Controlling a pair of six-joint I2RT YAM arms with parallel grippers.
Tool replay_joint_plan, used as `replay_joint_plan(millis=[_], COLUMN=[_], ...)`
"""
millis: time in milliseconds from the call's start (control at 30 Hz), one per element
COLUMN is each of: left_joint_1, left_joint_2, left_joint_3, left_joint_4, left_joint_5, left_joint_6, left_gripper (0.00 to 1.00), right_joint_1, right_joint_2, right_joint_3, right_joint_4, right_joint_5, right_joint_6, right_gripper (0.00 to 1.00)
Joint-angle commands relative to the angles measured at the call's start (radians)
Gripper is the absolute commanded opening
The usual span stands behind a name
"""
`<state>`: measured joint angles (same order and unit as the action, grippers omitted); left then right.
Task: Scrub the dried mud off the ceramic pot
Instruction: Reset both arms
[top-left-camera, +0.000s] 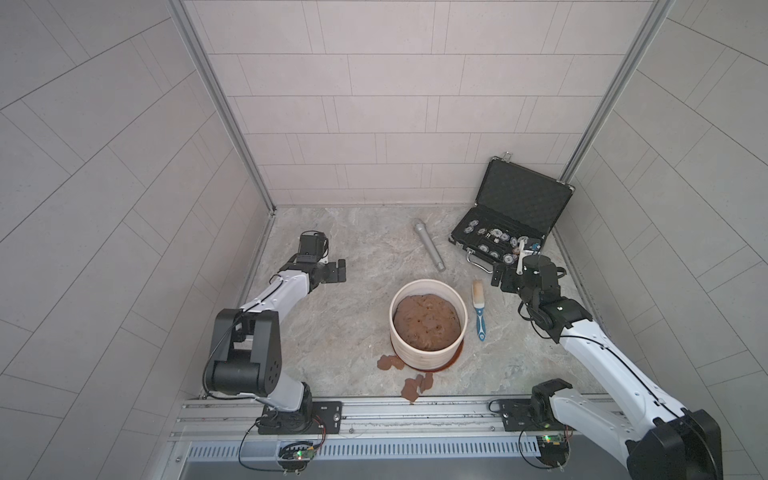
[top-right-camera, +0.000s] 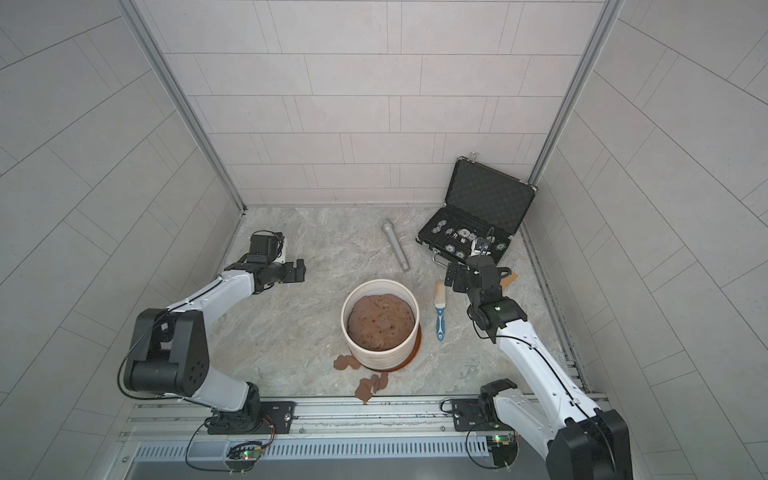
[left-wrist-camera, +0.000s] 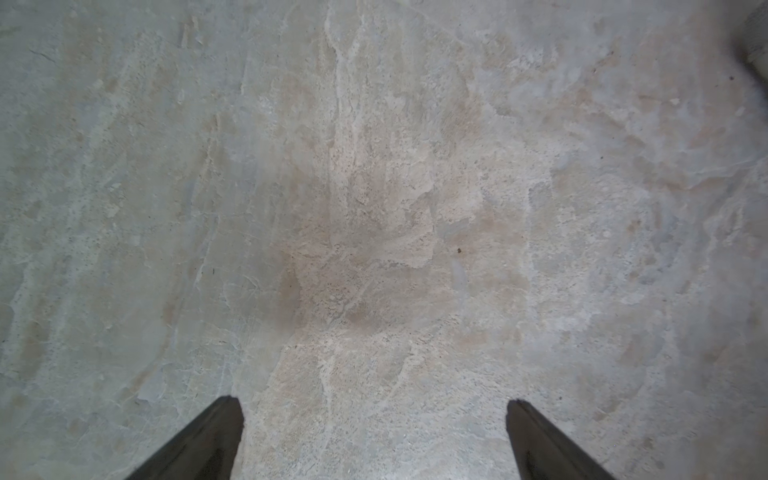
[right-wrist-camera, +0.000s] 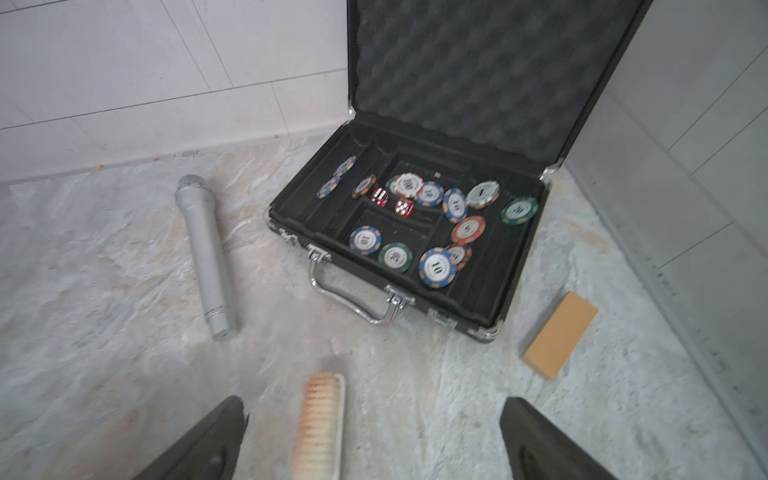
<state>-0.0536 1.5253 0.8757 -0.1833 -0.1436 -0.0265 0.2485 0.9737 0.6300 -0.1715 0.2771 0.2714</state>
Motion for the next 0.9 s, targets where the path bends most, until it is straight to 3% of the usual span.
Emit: replay_joint_plan(millis=[0,100,233,400,500,600,667,767,867], left_joint_1=[-0.004,-0.005,-0.007,-0.011,-0.013,-0.024,-0.025,-0.028,-0.030], left_joint_2=[-0.033,-0.032,-0.052,0.032,0.010,0.013,0.022,0.019,0.018], left_joint_3=[-0.114,-0.233,-0.306,-0.494,-0.462,-0.447,-0.453,-0.446,-0.445], left_joint_4=[0.246,0.483,0.639,1.091,0.977,0.960,0.981,0.962,0.957], left_joint_5=[-0.037,-0.071,-0.066,-0.033,-0.041,-0.068,-0.082,-0.099,-0.100], left_joint_6=[0.016,0.028,0.015,0.032,0.033,0.034,0.031,0.027,0.027], left_gripper=[1.00,1.00,1.00,1.00,1.00,1.00,1.00,1.00,1.00], right_joint_1=[-0.033,-0.127,-0.196,-0.240,-0.249,-0.250,-0.250,-0.251,-0.252], right_joint_2=[0.039,0.139,0.307,0.484,0.590,0.556,0.589,0.560,0.571], right_joint_3=[-0.186,-0.268,-0.299,-0.253,-0.287,-0.258,-0.279,-0.237,-0.230], right_joint_4=[0.396,0.599,0.840,0.976,1.161,1.041,1.137,1.010,1.015], right_joint_5=[0.051,-0.037,-0.136,-0.241,-0.248,-0.251,-0.246,-0.201,-0.207], right_joint_6=[-0.228,-0.217,-0.229,-0.225,-0.211,-0.218,-0.211,-0.194,-0.195], right_gripper=[1.00,1.00,1.00,1.00,1.00,1.00,1.00,1.00,1.00])
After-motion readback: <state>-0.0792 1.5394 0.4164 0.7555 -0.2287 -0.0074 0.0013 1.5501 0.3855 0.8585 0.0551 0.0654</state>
